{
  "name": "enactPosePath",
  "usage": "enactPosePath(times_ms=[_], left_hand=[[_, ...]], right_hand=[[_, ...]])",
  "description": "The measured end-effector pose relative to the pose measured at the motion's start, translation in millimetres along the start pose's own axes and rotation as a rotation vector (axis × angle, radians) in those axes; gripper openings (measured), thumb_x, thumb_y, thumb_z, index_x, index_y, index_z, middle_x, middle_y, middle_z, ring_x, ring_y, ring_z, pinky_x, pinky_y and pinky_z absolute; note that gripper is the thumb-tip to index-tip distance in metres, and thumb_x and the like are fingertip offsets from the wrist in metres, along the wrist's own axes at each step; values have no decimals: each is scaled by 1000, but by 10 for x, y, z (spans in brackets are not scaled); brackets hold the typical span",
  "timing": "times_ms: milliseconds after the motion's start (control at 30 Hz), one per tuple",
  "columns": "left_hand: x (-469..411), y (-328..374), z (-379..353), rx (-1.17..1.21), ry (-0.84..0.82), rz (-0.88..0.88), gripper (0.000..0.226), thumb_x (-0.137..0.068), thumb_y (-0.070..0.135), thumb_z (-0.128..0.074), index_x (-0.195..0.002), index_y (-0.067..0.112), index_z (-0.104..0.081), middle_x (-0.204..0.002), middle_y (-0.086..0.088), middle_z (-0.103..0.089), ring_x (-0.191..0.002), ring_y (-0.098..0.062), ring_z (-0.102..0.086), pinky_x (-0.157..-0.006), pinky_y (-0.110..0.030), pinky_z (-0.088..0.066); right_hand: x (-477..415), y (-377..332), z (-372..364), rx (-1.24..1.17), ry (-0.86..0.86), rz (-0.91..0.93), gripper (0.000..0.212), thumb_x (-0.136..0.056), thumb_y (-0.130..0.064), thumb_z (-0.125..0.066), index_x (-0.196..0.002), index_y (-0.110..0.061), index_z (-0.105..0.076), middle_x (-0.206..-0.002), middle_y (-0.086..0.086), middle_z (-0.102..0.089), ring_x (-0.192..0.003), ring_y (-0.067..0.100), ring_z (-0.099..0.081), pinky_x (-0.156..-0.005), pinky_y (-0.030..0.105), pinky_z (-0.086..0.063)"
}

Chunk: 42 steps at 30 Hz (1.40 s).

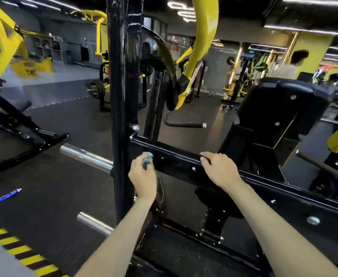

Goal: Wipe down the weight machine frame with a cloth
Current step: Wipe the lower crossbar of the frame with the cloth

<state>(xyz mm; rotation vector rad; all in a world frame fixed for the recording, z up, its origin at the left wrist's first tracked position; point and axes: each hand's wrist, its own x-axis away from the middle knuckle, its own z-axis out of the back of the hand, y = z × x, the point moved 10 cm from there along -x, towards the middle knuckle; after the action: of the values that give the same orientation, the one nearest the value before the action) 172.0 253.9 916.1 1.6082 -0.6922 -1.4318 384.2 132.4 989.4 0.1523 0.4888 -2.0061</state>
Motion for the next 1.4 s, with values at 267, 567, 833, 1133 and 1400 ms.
enactPosePath(times_ms=[267,567,833,1133,1400], left_hand=[[-11,40,-108,-79,-101,-44,33,-79,-13,-57,-104,5,-69,-99,-7,-67,-93,-20,-63,-87,-30,-49],[63,60,-145,-103,-112,67,25,-85,-4,-61,-105,9,-69,-101,-5,-66,-93,-18,-62,-84,-11,-40],[115,310,-267,-208,-195,-147,29,-85,-7,-59,-107,8,-68,-99,-6,-63,-90,-20,-61,-84,-22,-45],[99,278,-240,-260,-184,-113,28,-85,-7,-58,-108,8,-67,-100,-6,-63,-89,-22,-62,-82,-36,-51],[114,299,-277,-268,-209,-163,28,-85,-7,-57,-108,7,-66,-101,-7,-63,-89,-21,-62,-78,-26,-48]], right_hand=[[-19,18,-68,76,-100,64,38,-103,-33,-34,-138,-28,-48,-131,0,-59,-119,28,-53,-94,37,-40],[49,-43,-42,189,0,135,39,-104,-32,-28,-137,-24,-48,-116,2,-62,-106,25,-58,-81,34,-43],[56,-69,-30,237,55,180,42,-104,-31,-25,-138,-21,-47,-114,1,-63,-103,21,-58,-78,31,-42],[64,-85,-39,263,95,203,43,-104,-31,-26,-139,-18,-47,-115,2,-63,-103,21,-59,-76,32,-43],[66,-72,-53,274,104,208,42,-104,-31,-26,-137,-17,-49,-112,2,-64,-101,22,-59,-75,31,-44]])
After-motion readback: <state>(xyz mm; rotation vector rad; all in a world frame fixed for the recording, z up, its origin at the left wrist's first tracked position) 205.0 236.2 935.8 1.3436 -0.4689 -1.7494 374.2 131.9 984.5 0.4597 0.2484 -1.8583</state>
